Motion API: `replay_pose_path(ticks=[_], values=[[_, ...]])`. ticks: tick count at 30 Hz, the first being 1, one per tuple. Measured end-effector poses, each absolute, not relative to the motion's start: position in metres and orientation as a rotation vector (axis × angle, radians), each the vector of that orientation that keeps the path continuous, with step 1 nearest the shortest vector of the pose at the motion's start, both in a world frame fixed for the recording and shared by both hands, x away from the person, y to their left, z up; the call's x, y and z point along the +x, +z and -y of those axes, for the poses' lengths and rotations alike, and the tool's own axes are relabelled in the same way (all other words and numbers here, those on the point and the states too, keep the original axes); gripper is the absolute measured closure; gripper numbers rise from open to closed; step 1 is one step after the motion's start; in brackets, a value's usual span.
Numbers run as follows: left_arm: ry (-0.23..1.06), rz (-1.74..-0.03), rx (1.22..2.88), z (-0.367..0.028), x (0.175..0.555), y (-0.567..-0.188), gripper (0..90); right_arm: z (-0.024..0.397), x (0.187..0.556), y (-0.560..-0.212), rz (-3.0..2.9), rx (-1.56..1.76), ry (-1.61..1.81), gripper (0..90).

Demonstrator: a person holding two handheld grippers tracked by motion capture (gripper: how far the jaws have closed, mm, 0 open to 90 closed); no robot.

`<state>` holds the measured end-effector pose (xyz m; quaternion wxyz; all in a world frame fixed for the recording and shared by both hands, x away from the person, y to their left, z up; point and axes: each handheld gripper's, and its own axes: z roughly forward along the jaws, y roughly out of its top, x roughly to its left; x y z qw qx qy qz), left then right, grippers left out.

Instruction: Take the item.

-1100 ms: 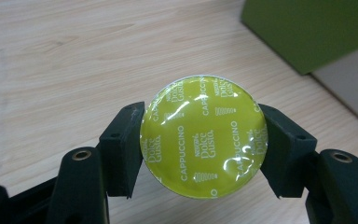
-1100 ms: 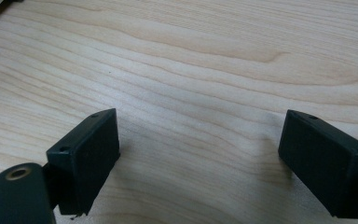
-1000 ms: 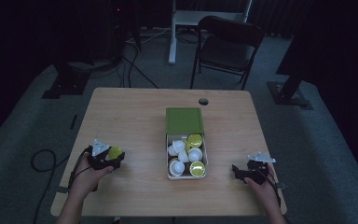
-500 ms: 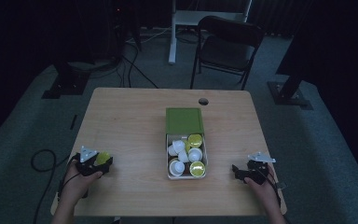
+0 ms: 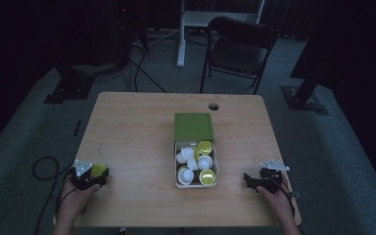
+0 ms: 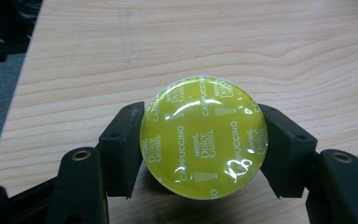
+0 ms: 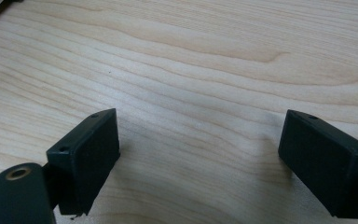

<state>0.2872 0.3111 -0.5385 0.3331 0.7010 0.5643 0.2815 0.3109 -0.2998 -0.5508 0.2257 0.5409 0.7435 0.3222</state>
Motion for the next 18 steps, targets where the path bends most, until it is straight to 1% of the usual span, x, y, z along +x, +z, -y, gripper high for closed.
replay_pose_path(ticks=[5,12,18], values=[[0.758,-1.459,1.837,-0.3127,0.2864,-0.5409,38.4,0.2998,0.3109,-0.5508,-2.05,1.492,0.889,11.7],[0.746,-1.458,1.846,-0.3128,0.2862,-0.5407,37.0,0.2998,0.3109,-0.5508,-2.05,1.491,0.888,11.8],[0.763,-1.436,1.866,-0.3123,0.286,-0.5358,29.9,0.2998,0.3109,-0.5508,-2.05,1.491,0.888,11.8]])
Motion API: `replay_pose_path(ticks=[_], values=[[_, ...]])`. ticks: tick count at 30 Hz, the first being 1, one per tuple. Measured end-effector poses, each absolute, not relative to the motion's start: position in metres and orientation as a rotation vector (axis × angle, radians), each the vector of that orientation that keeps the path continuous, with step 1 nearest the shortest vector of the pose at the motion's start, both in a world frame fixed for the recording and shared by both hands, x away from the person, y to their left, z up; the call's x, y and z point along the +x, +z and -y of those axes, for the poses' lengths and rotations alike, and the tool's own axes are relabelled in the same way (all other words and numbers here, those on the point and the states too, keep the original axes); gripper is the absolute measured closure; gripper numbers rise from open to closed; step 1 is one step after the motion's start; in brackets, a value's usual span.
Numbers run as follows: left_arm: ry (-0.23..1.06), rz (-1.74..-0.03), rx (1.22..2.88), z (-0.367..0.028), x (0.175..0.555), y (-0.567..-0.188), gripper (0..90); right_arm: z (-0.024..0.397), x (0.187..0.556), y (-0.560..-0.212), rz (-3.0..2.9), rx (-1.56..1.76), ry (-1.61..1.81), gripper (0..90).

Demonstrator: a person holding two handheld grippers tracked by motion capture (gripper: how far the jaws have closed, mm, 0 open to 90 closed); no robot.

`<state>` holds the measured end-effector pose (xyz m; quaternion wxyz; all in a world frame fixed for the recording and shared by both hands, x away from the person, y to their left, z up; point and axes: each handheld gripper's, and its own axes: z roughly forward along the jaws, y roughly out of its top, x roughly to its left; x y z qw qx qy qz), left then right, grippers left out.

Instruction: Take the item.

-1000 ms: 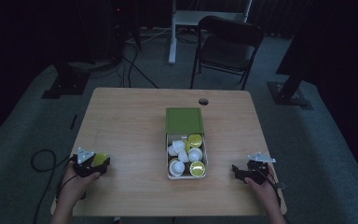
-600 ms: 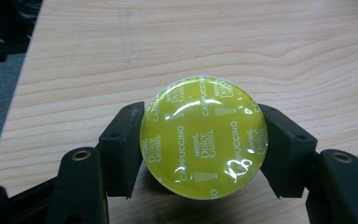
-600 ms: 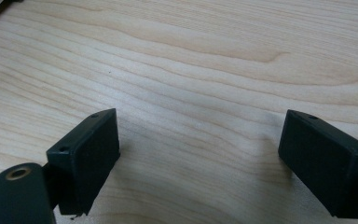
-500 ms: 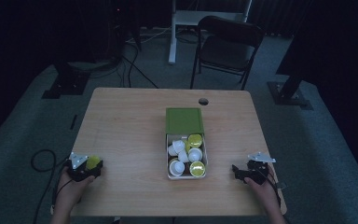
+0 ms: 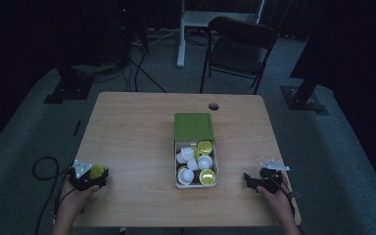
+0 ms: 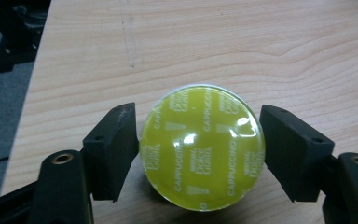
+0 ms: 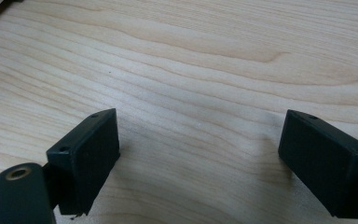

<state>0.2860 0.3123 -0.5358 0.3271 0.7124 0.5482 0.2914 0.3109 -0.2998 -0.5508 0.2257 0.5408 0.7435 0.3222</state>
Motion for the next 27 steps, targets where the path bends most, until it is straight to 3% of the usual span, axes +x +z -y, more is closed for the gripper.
replay_pose_path(ticks=[8,27], values=[[0.789,-1.395,1.847,-0.307,0.286,-0.519,27.6,0.3,0.311,-0.551,-2.05,1.492,0.888,11.7],[0.644,-1.087,1.833,-0.256,0.287,-0.494,25.7,0.3,0.311,-0.551,-2.05,1.491,0.889,11.8]])
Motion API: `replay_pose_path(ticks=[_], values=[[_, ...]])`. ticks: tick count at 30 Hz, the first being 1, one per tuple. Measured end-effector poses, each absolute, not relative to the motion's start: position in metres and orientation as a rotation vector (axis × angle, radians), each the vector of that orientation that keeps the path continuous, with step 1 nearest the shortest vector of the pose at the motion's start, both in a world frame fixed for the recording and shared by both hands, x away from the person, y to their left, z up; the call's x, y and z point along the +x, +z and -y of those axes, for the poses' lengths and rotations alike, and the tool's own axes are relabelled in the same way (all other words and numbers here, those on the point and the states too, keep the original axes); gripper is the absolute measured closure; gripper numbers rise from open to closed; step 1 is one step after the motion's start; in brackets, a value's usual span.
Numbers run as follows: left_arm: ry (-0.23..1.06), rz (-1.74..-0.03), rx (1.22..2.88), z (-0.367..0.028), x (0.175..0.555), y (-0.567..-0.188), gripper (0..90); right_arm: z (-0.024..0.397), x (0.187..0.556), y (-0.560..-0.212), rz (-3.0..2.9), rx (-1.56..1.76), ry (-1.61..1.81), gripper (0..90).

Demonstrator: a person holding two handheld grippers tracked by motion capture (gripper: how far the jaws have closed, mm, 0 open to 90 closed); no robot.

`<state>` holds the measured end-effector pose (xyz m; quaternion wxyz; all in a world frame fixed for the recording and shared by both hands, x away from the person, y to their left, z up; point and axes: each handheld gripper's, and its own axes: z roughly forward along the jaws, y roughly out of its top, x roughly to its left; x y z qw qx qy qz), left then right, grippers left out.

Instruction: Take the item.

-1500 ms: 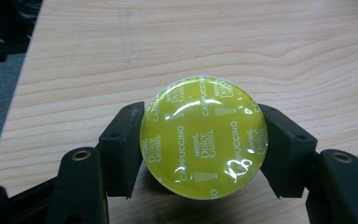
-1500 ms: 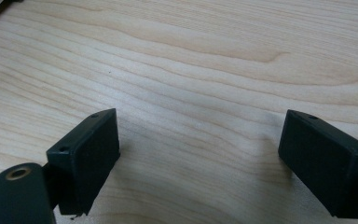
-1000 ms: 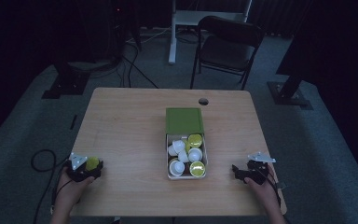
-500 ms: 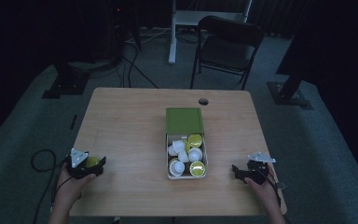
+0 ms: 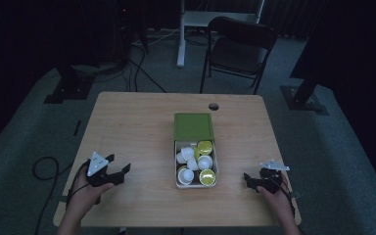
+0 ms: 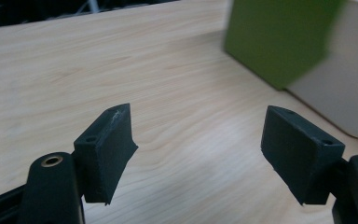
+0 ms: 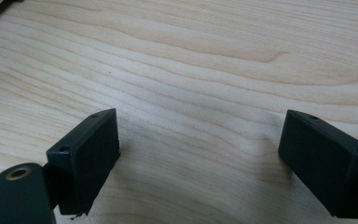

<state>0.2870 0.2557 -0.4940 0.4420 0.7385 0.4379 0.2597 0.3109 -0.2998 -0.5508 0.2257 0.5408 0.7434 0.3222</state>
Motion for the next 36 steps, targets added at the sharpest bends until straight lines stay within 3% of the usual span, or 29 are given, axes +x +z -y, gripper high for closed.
replay_pose_path(ticks=[13,17,19,31,36], values=[[0.482,-0.924,1.93,-0.215,0.284,-0.507,25.7,0.3,0.311,-0.551,-2.05,1.491,0.888,11.7],[0.489,-0.865,1.991,-0.209,0.283,-0.514,25.6,0.3,0.311,-0.551,-2.05,1.491,0.888,11.8],[0.461,-0.831,1.991,-0.204,0.281,-0.517,22.0,0.3,0.311,-0.551,-2.05,1.491,0.888,11.8],[0.435,-0.772,2.08,-0.2,0.279,-0.528,18.1,0.3,0.311,-0.551,-2.05,1.491,0.888,11.8],[0.45,-0.834,2.13,-0.2,0.28,-0.537,18.1,0.3,0.311,-0.551,-2.05,1.492,0.889,11.7]])
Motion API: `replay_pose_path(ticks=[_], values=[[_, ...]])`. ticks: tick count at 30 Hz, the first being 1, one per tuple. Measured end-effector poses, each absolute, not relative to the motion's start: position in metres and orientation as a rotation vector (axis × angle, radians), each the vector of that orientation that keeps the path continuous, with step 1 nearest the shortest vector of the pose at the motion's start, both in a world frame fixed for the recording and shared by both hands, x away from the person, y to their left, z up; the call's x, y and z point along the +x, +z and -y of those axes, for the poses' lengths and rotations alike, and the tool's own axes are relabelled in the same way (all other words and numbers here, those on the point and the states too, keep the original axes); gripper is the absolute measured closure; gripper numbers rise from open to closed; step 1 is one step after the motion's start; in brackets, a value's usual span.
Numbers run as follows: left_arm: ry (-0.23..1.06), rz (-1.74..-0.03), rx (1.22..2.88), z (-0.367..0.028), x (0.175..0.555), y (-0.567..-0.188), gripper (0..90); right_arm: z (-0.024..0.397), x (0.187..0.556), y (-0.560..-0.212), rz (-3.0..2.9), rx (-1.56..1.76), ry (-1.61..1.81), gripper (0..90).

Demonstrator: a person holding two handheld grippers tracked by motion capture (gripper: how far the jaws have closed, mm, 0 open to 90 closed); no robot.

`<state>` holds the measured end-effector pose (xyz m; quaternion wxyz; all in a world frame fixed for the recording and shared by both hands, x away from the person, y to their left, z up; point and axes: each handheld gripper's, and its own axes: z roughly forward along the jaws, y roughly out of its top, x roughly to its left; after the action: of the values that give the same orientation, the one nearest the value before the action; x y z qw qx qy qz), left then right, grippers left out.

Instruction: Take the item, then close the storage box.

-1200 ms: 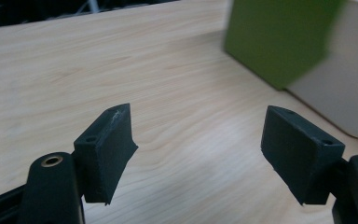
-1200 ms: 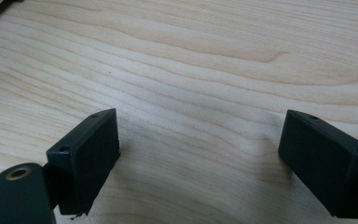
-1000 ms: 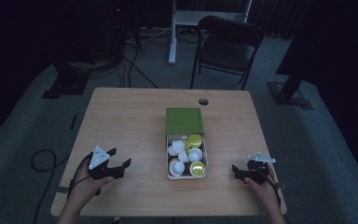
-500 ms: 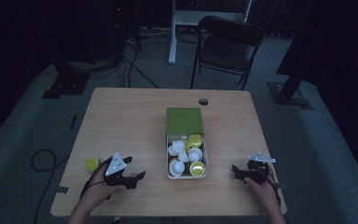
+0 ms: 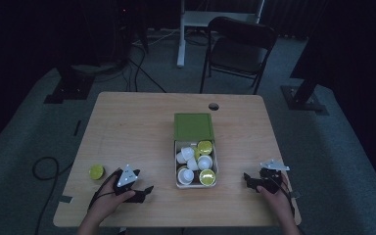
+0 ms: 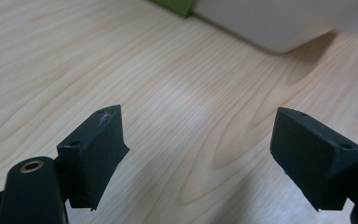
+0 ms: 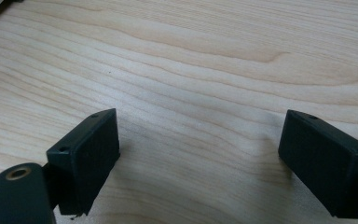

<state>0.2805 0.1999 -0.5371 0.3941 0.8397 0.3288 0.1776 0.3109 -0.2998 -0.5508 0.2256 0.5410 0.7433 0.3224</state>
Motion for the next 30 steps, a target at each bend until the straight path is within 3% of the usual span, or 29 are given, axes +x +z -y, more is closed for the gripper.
replay_pose_path(ticks=[20,30], values=[[0.425,-0.752,2.136,-0.194,0.281,-0.526,18.0,0.291,0.302,-0.548,-2.15,1.414,0.938,12.7],[0.369,-0.637,2.147,-0.169,0.28,-0.518,18.0,0.273,0.291,-0.531,-2.282,1.22,1.02,12.7]])
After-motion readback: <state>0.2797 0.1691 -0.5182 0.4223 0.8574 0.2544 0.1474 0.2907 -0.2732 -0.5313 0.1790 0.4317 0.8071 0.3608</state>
